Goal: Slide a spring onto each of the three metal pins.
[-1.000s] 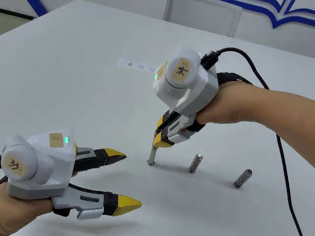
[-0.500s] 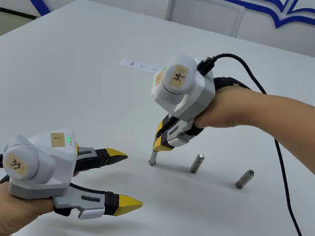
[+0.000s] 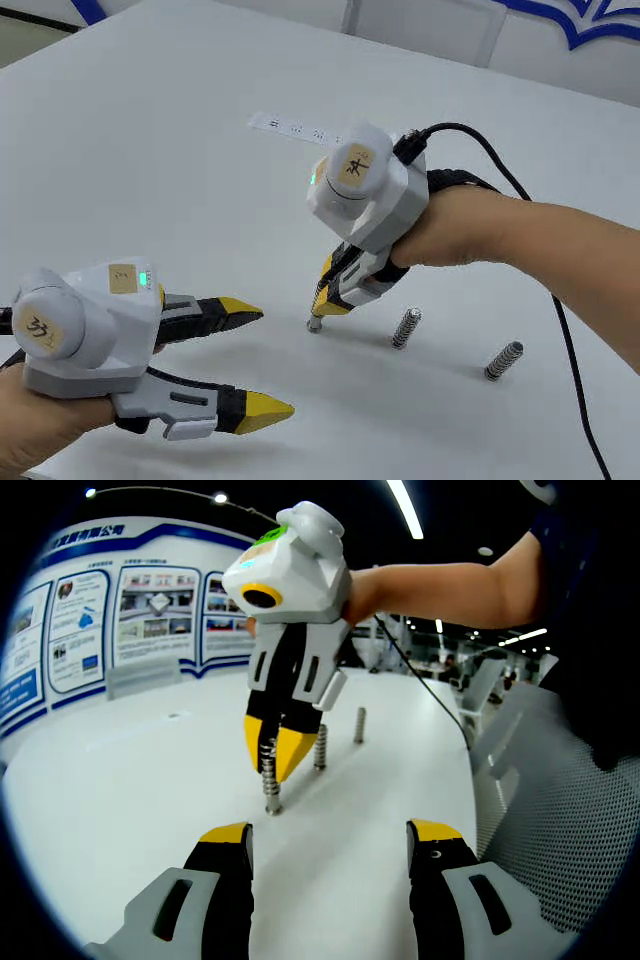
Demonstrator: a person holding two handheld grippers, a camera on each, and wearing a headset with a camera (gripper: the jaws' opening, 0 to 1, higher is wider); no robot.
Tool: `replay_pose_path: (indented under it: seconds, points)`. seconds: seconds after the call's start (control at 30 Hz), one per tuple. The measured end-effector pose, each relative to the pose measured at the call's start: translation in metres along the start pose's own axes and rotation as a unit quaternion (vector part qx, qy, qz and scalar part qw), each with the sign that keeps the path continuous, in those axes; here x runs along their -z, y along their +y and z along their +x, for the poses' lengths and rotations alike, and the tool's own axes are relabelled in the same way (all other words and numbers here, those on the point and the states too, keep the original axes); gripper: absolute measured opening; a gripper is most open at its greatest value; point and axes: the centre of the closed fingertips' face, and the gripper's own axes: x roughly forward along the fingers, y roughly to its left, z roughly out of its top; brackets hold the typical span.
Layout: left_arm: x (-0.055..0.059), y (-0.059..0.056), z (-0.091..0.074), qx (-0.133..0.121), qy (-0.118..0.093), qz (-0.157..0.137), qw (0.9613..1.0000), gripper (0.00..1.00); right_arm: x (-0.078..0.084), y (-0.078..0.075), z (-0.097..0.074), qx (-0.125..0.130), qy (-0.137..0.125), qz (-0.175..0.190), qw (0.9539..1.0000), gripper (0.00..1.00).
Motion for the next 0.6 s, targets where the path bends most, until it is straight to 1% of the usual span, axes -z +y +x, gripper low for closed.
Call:
replay_pose_path:
  seconds: [0.6]
  points:
    - [0.001, 0.001, 0.000, -0.001, 0.002, -0.003, 1.0000, 0.63, 0.006, 0.004, 0.014, -0.014, 0.003, 0.018, 0.9997, 0.13]
